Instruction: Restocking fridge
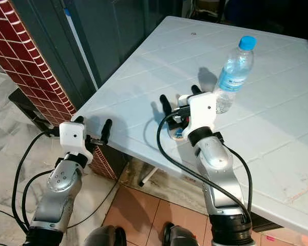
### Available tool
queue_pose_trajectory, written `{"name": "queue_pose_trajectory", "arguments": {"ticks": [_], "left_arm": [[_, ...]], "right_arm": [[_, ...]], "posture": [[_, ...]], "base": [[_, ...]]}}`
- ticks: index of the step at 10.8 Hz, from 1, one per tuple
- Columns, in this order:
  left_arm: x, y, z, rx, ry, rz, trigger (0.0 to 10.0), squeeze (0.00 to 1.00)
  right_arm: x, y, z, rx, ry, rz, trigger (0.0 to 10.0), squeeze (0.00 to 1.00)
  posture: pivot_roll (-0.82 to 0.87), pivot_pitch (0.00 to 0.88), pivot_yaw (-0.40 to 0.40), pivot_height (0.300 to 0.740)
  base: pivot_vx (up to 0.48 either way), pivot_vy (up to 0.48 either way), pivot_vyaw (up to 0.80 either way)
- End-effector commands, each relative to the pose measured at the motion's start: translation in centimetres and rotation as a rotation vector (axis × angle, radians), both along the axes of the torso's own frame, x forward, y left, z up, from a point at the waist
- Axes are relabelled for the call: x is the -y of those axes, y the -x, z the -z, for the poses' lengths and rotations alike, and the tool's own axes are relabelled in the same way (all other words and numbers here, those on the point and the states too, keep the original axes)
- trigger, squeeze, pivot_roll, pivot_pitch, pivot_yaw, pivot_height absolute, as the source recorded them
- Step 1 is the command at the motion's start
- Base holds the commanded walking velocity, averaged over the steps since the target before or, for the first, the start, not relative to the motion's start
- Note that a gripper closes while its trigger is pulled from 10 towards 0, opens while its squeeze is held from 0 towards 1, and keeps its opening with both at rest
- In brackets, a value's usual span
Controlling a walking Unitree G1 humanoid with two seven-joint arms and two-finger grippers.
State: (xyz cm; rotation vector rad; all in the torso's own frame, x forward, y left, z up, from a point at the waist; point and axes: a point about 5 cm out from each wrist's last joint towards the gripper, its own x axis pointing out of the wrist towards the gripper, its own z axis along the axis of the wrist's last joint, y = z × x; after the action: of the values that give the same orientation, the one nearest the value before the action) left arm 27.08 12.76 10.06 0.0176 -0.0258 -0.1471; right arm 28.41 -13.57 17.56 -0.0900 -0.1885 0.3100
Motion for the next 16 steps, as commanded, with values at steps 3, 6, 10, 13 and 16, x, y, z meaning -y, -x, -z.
{"name": "queue_pose_trajectory", "arguments": {"ticks": [3,6,10,13,16], "left_arm": [[-0.3,0.2,0.2,-0.012,-0.005,-0.003,10.0,0.0],[-0.2,0.1,0.2,-0.01,-0.005,-0.002,10.0,0.0],[-0.1,0.1,0.2,-0.01,-0.002,-0.003,10.0,0.0],[-0.1,0.1,0.2,-0.009,-0.001,-0.003,10.0,0.0],[-0.1,0.1,0.1,-0.008,-0.002,-0.004,10.0,0.0]], "right_arm": [[-0.6,0.1,-0.2,-0.003,-0.004,-0.044,10.0,0.0],[-1.3,0.1,0.0,-0.018,0.0,-0.086,10.0,0.0],[-1.4,-0.1,-0.1,-0.015,-0.001,-0.1,0.0,0.0],[-1.3,-0.2,-0.2,-0.012,0.003,-0.101,0.0,0.0],[-1.2,-0.2,-0.2,-0.013,0.008,-0.1,0.0,0.0]], "posture": [[-0.03,0.076,0.042,0.74],[-0.03,0.07,0.038,0.74],[-0.03,0.07,0.037,0.74],[-0.04,0.07,0.036,0.74],[-0.04,0.07,0.036,0.74]], "base": [[0.0,0.0,0.0],[0.0,0.0,0.0],[0.0,0.0,0.0],[0.0,0.0,0.0],[0.0,0.0,0.0]]}}
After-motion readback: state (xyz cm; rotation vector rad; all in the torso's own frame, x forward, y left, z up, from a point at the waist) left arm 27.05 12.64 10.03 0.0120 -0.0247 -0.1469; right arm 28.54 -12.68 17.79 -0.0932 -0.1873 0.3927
